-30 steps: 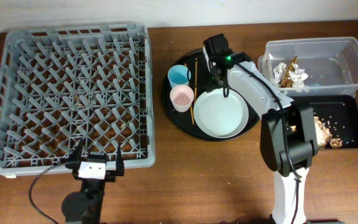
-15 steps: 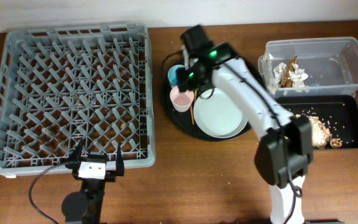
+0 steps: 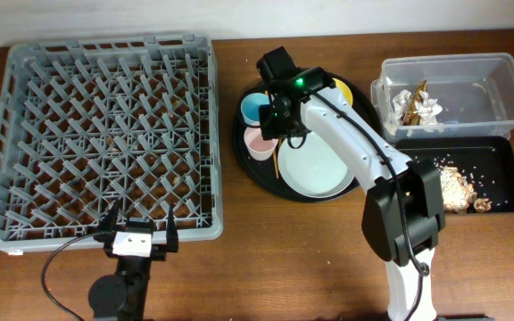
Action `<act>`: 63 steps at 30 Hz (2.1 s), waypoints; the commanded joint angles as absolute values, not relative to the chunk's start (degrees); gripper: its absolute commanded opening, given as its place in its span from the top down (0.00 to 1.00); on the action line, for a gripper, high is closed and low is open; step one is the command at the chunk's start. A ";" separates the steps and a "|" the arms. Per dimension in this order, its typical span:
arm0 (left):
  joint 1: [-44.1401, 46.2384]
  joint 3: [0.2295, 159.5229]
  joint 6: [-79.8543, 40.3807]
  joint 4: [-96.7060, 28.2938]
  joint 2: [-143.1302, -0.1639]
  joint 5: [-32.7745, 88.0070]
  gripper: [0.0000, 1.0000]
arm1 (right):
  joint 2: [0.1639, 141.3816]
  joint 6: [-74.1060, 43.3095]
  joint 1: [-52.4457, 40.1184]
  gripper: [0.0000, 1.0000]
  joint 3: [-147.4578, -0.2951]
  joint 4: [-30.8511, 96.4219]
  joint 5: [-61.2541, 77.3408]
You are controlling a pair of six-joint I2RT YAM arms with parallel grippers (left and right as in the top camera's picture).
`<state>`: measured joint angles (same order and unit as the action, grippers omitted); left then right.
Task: Sort waste into correct bins and load items into the dishwasher rack
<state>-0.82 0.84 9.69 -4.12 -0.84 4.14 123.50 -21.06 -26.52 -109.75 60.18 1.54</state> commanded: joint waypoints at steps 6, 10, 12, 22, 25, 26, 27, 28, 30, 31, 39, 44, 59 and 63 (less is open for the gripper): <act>-0.91 0.54 10.61 -4.21 -0.51 4.75 0.01 | 125.80 -21.56 -26.61 0.62 -105.62 59.22 1.54; -0.91 0.54 10.22 -3.62 -0.51 4.93 0.01 | 125.78 -21.67 -26.61 0.92 -105.71 58.30 2.59; -0.91 0.54 7.44 -3.49 -0.51 4.97 0.01 | 125.49 -22.15 -26.55 0.96 -106.02 58.35 3.05; -0.91 13.17 -20.08 -9.30 -8.32 12.36 0.01 | 108.66 -21.06 -22.48 0.96 -112.20 67.29 9.15; -0.91 20.88 -22.96 -9.74 -22.28 19.92 0.01 | 104.18 -17.93 -18.55 0.96 -112.20 66.92 20.64; -0.91 24.36 -22.94 -9.72 -27.59 22.50 0.01 | 103.66 -16.58 -17.37 0.96 -112.20 67.02 24.43; -0.91 27.16 -22.94 -9.76 -32.10 24.27 0.01 | 103.53 -15.22 -16.32 0.96 -112.18 67.18 28.14; -0.91 31.68 -22.92 -9.76 -38.63 27.35 0.01 | 103.55 -13.47 -15.25 0.96 -112.01 66.98 32.47; -0.91 38.65 -22.92 -9.69 -48.18 33.41 0.01 | 103.55 -12.19 -14.15 0.96 -111.22 66.11 37.06; -0.91 43.07 -22.92 -9.69 -54.41 37.45 0.01 | 103.55 -12.21 -13.72 0.96 -110.74 65.56 38.72; -0.89 54.83 -50.22 3.86 -81.52 61.34 0.01 | 103.79 -7.35 -11.53 0.96 -109.38 65.34 46.59; -0.91 54.81 -69.28 2.68 -87.70 70.96 0.01 | 104.60 -4.73 -10.59 0.96 -99.15 55.64 60.42; 2.24 54.81 -67.22 2.98 -87.85 78.72 0.01 | 104.75 -19.05 -15.27 0.96 -79.66 18.22 71.11; 2.83 54.81 -67.24 3.01 -87.85 78.89 0.01 | 105.49 -18.96 -18.33 0.96 -79.66 18.15 71.11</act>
